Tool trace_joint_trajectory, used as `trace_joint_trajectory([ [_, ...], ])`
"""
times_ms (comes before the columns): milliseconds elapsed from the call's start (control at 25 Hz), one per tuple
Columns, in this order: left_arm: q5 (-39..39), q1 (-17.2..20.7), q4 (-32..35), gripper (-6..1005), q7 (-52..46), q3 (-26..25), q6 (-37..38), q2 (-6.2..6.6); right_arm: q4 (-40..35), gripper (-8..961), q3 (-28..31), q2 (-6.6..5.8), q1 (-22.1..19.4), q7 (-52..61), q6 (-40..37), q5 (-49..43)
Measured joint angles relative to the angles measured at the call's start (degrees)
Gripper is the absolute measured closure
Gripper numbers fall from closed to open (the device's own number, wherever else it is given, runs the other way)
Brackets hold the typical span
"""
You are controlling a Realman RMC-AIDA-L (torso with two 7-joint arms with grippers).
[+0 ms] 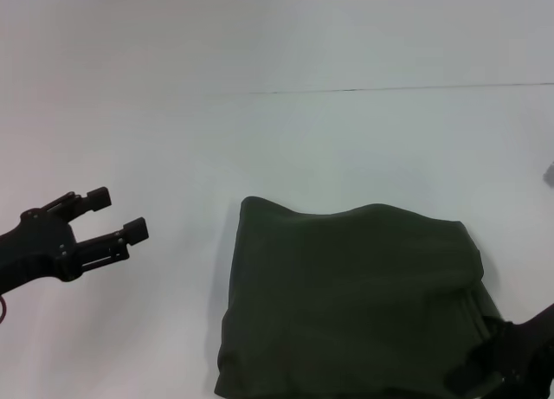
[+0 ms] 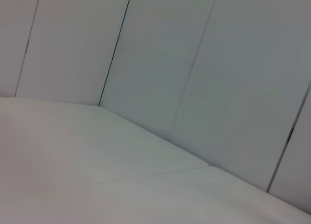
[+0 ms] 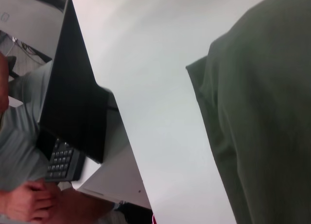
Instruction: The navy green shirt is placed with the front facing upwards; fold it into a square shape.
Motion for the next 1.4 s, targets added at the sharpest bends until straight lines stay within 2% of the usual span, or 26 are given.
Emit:
trace_joint_trajectory([
  [360,0.00,-0.11,-0.31,50,0.39,-0.19,-0.61,-0.03,1.50,150,-1.56,0.93,-0.02,0.00,1.57,-2.57],
  [520,0.00,-0.53,-1.43,51,0.70,-0.18,-1.18,-0.02,1.84,151,-1.49,0.95,-0.04,-0.03,2.01,-3.42],
  [720,-0.04,-0.98,-1.60,50,0.45,-0.23,-1.22,-0.03,0.83,151,1.24,0.35,0.97,-0.18,-1.29,-2.23],
  [920,-0.64,-1.54,-2.12,51,-1.90,-0.24,-0.84,0.04,0.41,150,3.74,-1.53,1.56,-0.01,-3.37,6.46],
  [960,-0.43,-2.11,-2.30,51,-5.14,0.17,-0.72,0.24,0.44,150,4.42,-1.79,1.57,0.03,-3.12,7.74],
  [1120,0.51,-3.04,-2.45,51,-10.76,1.70,-1.24,0.62,0.60,149,10.90,-2.10,1.71,0.44,1.25,9.43],
  [1280,3.97,-4.19,-2.63,51,-19.81,2.91,-3.41,1.11,1.02,149,19.04,-1.70,1.04,3.44,8.50,10.01],
  [1400,9.56,-6.57,-3.12,51,-30.08,3.35,-5.67,2.27,1.15,149,24.33,-1.19,-0.71,4.94,12.83,12.73],
])
